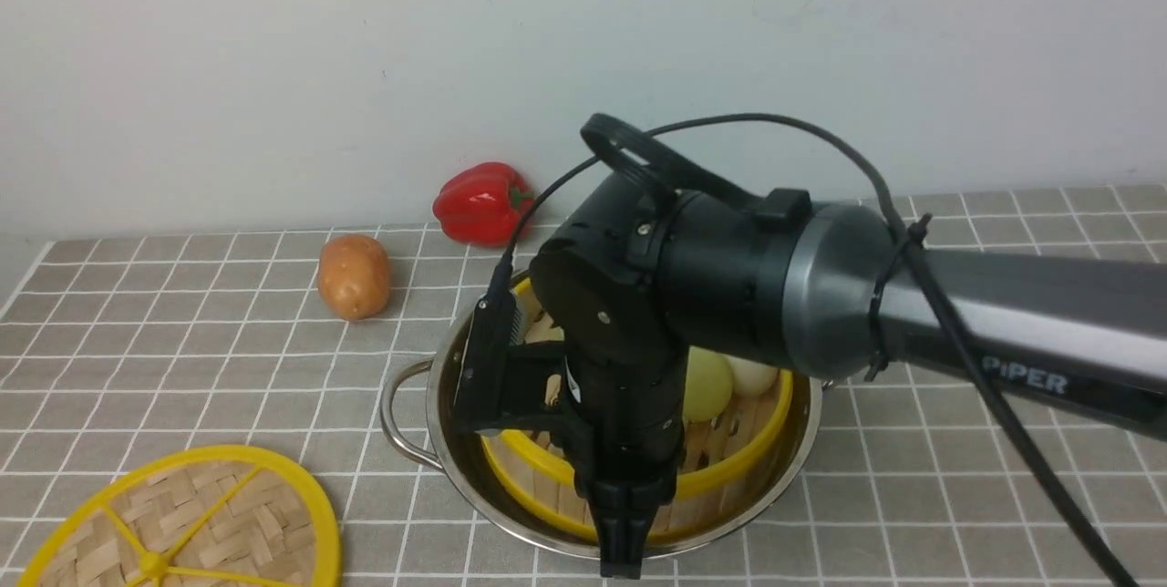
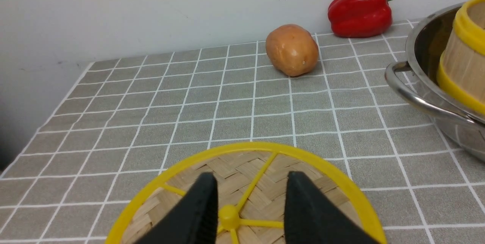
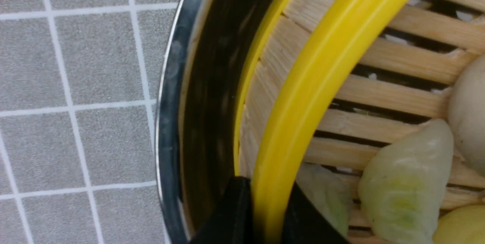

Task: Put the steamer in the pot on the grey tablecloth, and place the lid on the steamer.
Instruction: 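Place the bamboo steamer basket of food into the steel pot with the right gripper, then grasp the bamboo steamer lid lying on the table by its centre knob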

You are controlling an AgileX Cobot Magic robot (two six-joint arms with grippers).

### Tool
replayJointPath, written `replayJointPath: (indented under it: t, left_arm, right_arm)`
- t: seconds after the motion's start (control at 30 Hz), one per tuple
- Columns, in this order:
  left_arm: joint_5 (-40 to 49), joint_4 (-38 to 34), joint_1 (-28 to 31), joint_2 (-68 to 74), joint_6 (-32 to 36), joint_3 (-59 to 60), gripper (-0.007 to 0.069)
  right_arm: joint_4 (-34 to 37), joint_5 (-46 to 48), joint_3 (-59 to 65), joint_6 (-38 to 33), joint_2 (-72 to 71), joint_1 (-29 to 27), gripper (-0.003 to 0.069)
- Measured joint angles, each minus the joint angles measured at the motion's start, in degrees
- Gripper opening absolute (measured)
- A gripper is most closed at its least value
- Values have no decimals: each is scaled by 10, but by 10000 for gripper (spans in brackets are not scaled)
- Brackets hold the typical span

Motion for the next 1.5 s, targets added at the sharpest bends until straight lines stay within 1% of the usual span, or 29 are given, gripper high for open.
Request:
replayJointPath:
  t: [0.17, 0.77, 0.83, 0.9, 1.07, 1.1, 1.13, 1.17, 1.2, 1.23, 1.3, 1.4, 1.5]
  left_arm:
    - [0, 0, 0, 0, 0, 0, 243]
    - [0, 0, 0, 0, 0, 0, 243]
    - [0, 0, 0, 0, 0, 0, 243]
    - [0, 0, 0, 0, 0, 0, 243]
    - [0, 0, 0, 0, 0, 0, 243]
    - [0, 0, 0, 0, 0, 0, 243]
    - [0, 0, 0, 0, 0, 0, 243]
    - [0, 0, 0, 0, 0, 0, 243]
    - [0, 0, 0, 0, 0, 0, 243]
    - [0, 0, 0, 0, 0, 0, 243]
    - [0, 0, 0, 0, 0, 0, 243]
    - [0, 0, 0, 0, 0, 0, 243]
    - [0, 0, 0, 0, 0, 0, 243]
  right_arm:
    - [-3, -15, 0, -20, 4, 0, 85]
    - [-15, -1, 0, -32, 37, 2, 78]
    - [-16, -1, 0, -32, 37, 2, 92]
    - [-18, 0, 0, -32, 36, 2, 141]
    - [-29, 0, -1, -25, 23, 2, 376]
    - [-29, 0, -1, -25, 19, 2, 402]
    - [-29, 0, -1, -23, 11, 2, 451]
    - [-29, 0, -1, -23, 9, 2, 458]
    - [-29, 0, -1, -22, -2, 2, 508]
    - [-29, 0, -1, -22, -10, 2, 531]
    - [-31, 0, -2, -22, -28, 2, 554]
    - [-37, 0, -2, -21, -46, 2, 558]
    - [-50, 1, -2, -10, -79, 2, 522]
